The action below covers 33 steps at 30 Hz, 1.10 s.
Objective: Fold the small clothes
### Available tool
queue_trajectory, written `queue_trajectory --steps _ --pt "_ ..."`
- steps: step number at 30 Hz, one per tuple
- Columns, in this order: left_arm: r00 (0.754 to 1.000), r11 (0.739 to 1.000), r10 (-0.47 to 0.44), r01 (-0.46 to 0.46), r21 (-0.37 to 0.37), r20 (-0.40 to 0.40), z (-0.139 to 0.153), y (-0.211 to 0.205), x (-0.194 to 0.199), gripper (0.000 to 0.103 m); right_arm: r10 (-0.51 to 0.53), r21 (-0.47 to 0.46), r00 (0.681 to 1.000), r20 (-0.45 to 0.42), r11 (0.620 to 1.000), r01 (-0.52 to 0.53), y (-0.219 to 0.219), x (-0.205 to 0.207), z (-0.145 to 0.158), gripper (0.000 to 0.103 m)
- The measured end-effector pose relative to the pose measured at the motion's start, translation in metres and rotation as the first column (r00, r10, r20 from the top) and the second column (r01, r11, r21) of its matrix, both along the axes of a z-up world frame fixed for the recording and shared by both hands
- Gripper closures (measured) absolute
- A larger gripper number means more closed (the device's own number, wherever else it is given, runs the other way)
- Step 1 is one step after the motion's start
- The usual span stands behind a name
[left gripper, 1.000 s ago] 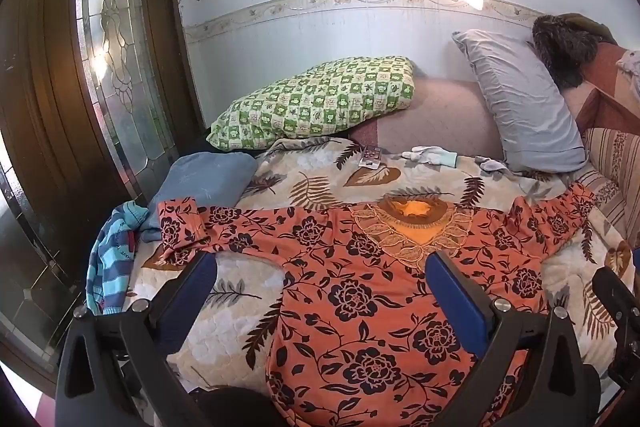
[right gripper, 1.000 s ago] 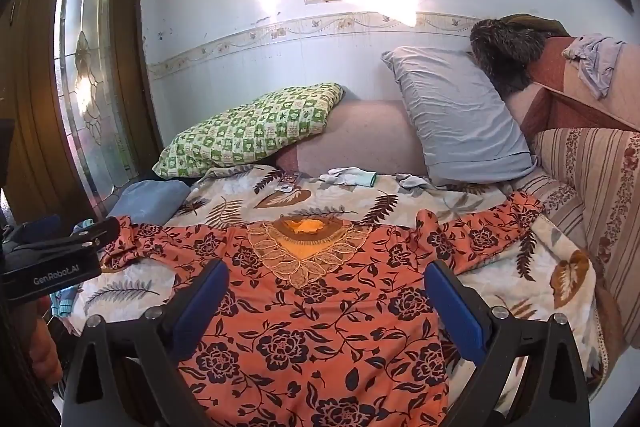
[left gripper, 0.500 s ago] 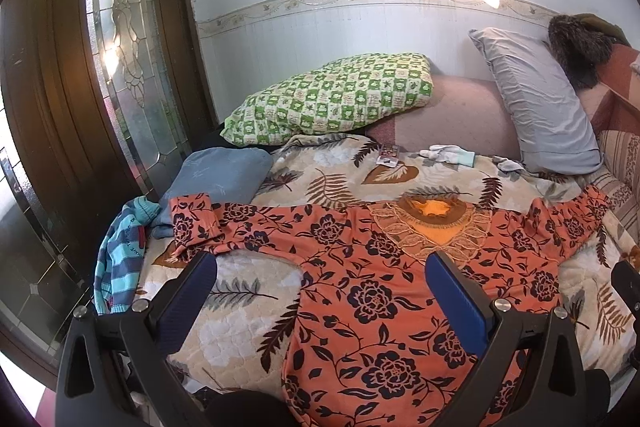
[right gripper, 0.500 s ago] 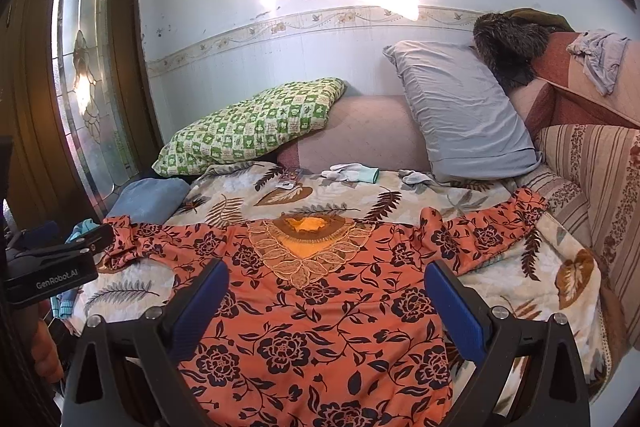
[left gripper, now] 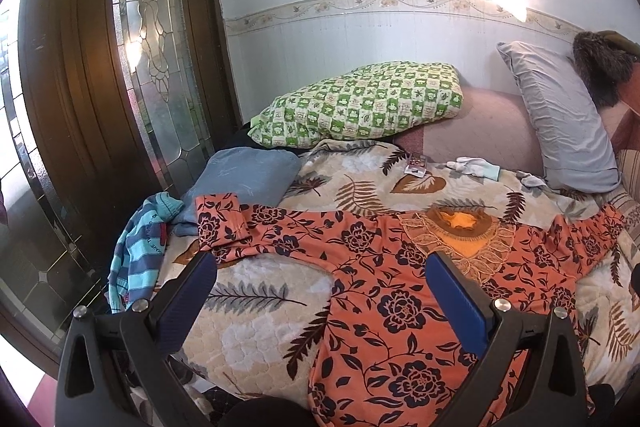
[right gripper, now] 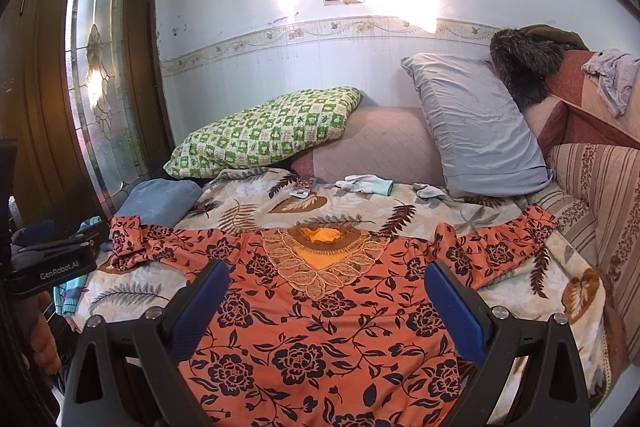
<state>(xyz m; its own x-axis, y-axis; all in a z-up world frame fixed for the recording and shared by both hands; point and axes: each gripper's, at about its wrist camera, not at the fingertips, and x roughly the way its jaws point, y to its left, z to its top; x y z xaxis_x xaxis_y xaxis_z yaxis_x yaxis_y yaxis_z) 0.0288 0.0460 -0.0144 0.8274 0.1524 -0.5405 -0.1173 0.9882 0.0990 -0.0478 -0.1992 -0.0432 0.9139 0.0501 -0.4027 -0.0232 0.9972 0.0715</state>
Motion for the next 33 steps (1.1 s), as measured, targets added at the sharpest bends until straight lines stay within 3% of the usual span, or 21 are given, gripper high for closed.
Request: queue_trajectory --steps 7,13,26,33 --pt "1.0 1.0 0.008 -0.008 0.008 0.004 0.0 0.0 0.0 0.0 0.016 0.021 0.995 0.098 1.0 -0.018 -0.002 -0.01 0.01 0.003" --pt "1.0 1.0 0.0 0.0 0.018 0.0 0.0 -0.003 0.002 0.0 0.028 0.101 0.999 0.02 0.994 -0.03 -0.011 0.006 -0.003 0.003" --pt "0.999 0.998 -0.029 0.03 0.055 -0.025 -0.009 -0.025 0.018 0.0 -0.07 0.11 0.997 -0.037 0.991 0.074 -0.059 0.025 -0.018 0.003" --pt "0.998 0.997 -0.048 0.05 0.054 -0.036 -0.012 -0.037 0.028 0.0 -0.104 0.172 0.992 -0.078 0.978 0.116 -0.086 0.035 -0.026 0.003"
